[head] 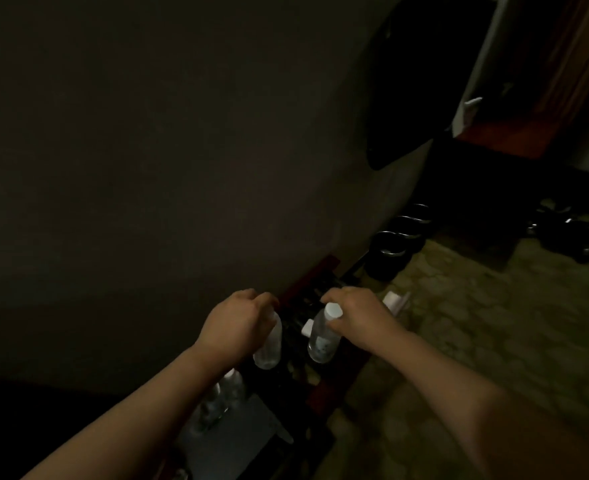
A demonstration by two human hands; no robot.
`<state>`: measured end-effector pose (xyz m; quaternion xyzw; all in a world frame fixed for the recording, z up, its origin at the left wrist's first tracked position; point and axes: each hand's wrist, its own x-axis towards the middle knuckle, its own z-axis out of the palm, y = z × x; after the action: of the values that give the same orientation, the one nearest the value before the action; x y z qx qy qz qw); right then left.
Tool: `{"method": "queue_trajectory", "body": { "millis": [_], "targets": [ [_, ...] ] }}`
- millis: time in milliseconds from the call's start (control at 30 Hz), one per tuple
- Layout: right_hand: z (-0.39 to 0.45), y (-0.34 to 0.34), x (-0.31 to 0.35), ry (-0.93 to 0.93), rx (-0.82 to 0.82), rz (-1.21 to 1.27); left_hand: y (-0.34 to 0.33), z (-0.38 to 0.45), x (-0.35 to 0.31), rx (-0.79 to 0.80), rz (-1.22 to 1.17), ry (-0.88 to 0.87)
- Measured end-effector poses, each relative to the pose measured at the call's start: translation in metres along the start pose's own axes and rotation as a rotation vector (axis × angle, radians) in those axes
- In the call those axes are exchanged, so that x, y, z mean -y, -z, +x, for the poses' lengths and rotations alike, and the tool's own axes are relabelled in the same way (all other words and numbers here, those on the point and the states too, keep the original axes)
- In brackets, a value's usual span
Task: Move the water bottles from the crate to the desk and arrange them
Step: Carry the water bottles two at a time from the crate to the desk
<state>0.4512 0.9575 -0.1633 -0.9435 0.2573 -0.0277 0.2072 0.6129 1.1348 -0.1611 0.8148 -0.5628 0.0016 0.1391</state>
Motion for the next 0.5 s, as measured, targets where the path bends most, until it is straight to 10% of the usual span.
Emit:
{"method": "queue_trajectory", "body": {
  "millis": [500],
  "targets": [
    [-0.034, 0.181, -0.221, -0.101, -0.207, -0.021, -0.017, 0.204, -0.219, 0.002, -0.071, -0.248]
  ]
}}
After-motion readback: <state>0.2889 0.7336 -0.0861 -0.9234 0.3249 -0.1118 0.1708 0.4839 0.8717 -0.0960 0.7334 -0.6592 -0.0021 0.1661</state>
